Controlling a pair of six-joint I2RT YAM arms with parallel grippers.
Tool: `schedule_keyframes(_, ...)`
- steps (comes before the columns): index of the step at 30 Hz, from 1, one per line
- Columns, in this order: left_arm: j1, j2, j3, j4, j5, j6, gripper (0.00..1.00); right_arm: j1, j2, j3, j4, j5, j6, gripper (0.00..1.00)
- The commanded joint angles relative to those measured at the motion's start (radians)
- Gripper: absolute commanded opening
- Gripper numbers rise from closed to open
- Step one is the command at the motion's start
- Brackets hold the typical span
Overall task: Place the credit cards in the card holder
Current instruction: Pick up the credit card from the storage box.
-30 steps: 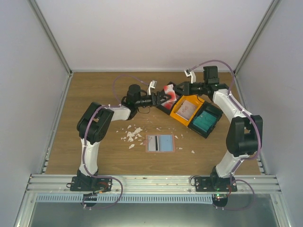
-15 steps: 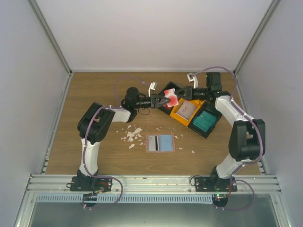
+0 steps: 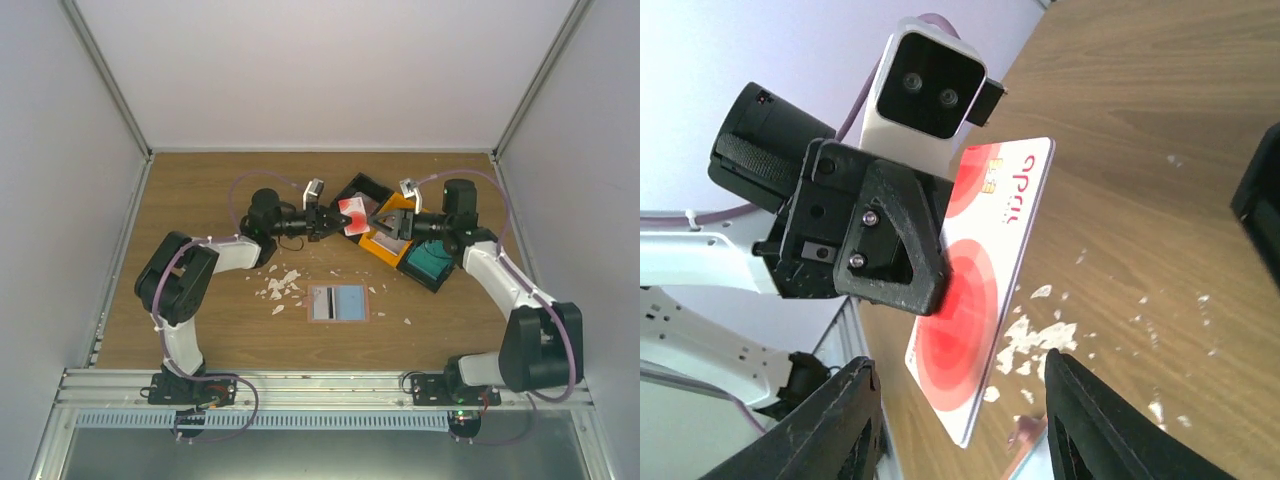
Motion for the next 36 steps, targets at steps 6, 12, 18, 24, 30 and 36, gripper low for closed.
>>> schedule_keyframes(6, -0.025, -0.129, -0.126, -0.002, 0.072, -0.128, 0.0, 0.103, -0.166, -0.189, 0.199, 0.008, 0.233, 0.49)
schedule_keyframes(12, -0.044, -0.224, -0.167, -0.102, 0.073, 0.024, 0.0, 0.15, -0.221, -0.269, 0.27, 0.072, 0.297, 0.44)
schedule_keyframes(18, -0.047, -0.307, -0.169, -0.173, 0.116, 0.144, 0.0, 0.153, -0.282, -0.318, 0.321, 0.113, 0.312, 0.41)
schedule_keyframes(24, -0.047, -0.334, -0.146, -0.182, 0.151, 0.174, 0.0, 0.156, -0.29, -0.321, 0.337, 0.112, 0.308, 0.41)
schedule_keyframes(30, -0.045, -0.337, -0.129, -0.19, 0.166, 0.194, 0.0, 0.156, -0.356, -0.339, 0.403, 0.14, 0.341, 0.44)
schedule_keyframes(36, -0.043, -0.361, -0.106, -0.168, 0.204, 0.203, 0.0, 0.155, -0.401, -0.391, 0.485, 0.148, 0.4, 0.47)
